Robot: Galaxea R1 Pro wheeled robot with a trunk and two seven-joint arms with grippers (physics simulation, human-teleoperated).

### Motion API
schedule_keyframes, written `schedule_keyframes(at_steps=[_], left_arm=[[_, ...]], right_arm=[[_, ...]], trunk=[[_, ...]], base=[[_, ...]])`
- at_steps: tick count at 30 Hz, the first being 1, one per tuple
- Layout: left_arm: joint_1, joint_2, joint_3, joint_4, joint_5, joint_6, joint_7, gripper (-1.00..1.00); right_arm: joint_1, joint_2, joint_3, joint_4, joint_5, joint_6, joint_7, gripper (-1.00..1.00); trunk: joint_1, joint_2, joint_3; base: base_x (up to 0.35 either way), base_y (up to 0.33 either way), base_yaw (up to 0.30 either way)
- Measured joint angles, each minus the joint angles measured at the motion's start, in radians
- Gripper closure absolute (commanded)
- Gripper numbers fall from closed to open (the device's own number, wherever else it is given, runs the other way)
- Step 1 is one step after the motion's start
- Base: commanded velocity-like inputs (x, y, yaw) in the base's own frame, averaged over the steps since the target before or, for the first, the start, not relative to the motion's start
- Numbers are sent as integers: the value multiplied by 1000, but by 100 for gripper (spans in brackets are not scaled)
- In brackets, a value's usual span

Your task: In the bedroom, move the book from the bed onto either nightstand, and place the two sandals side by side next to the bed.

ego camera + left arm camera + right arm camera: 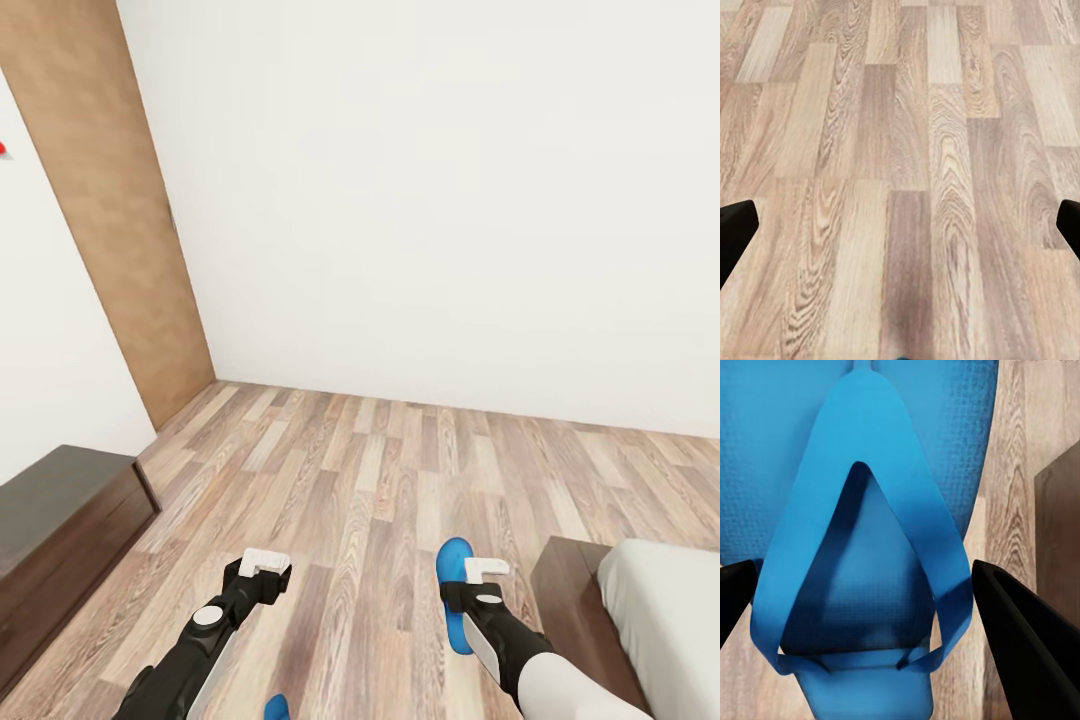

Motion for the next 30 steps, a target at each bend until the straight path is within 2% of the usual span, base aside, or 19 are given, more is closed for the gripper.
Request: schedule_keyframes(at_steps=[8, 20, 30], left_arm=[[0, 0, 0, 0, 1, 0, 0, -100], [0, 0, 0, 0, 1, 0, 0, -100], [0, 0, 0, -1, 1, 0, 0, -100]], right_arm=[[1, 0, 0, 0, 0, 0, 0, 100], [1, 0, 0, 0, -1, 0, 1, 100], [1, 0, 0, 0, -1, 0, 1, 100]], trunk=[[0, 0, 0], [0, 0, 0], [0, 0, 0]], base=[[0, -127, 99], [0, -10, 112], [21, 0, 29]])
